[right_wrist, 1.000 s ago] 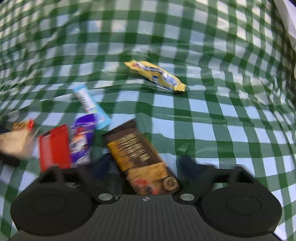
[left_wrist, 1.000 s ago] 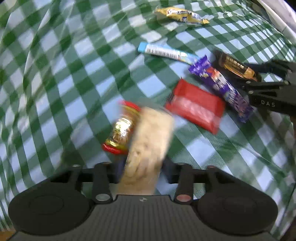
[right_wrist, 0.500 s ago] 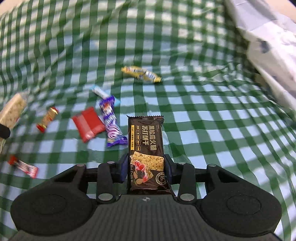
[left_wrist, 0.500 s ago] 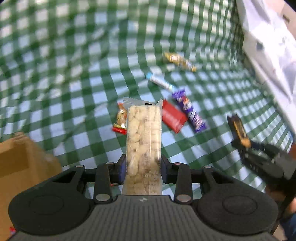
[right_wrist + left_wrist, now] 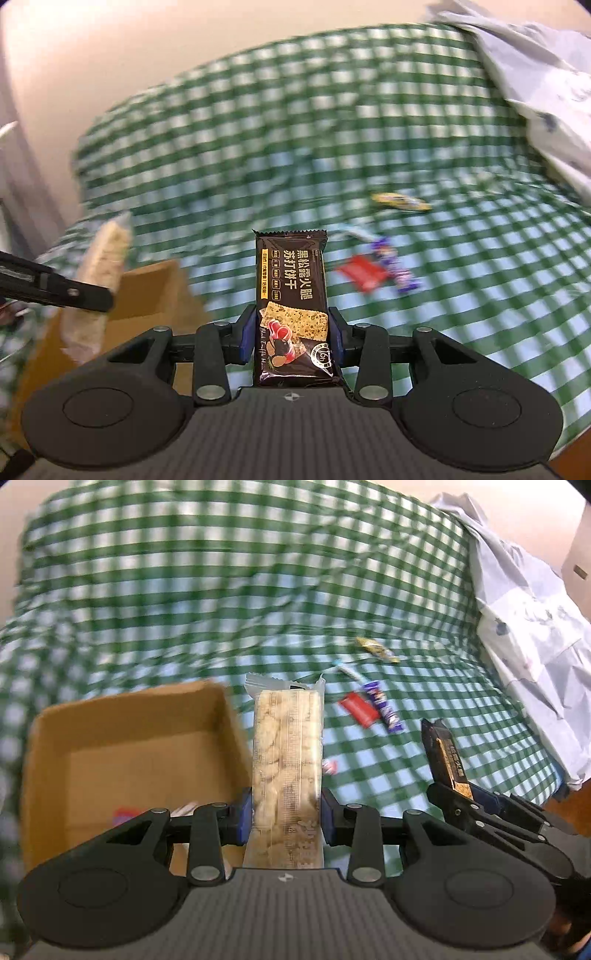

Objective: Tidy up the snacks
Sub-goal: 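Carry the peanut bar and biscuit pack over the box with both tools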

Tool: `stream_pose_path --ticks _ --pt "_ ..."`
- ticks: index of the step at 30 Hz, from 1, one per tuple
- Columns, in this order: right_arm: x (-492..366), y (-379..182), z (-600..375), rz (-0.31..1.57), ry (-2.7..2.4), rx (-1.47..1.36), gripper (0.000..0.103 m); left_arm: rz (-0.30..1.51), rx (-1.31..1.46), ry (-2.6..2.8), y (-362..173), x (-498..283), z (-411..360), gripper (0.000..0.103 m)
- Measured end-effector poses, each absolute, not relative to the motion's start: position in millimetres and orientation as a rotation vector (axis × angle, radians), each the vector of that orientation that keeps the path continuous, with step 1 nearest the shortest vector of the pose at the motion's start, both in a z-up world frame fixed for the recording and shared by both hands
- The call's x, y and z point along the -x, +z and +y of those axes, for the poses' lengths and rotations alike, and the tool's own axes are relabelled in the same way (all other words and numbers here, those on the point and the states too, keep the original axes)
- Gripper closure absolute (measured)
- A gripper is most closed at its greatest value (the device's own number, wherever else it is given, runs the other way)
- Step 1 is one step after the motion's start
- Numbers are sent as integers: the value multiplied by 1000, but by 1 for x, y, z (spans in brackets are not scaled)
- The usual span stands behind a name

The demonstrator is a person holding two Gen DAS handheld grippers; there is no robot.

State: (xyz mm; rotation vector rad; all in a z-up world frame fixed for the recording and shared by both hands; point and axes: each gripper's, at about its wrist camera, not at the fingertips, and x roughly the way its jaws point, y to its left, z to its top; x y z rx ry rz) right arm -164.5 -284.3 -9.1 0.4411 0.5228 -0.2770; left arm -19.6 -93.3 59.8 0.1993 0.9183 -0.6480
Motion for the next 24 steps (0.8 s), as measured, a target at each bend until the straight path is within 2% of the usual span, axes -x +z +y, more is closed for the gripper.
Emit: stream_pose_path --ticks 5,11,24 --pt "173 22 -207 533 -119 -417 62 925 -170 -563 67 48 -13 63" --pt "178 32 -131 583 0 -393 62 877 -168 -493 68 78 57 63" --pt "198 41 -63 651 26 -305 62 818 -88 -517 71 113 108 63"
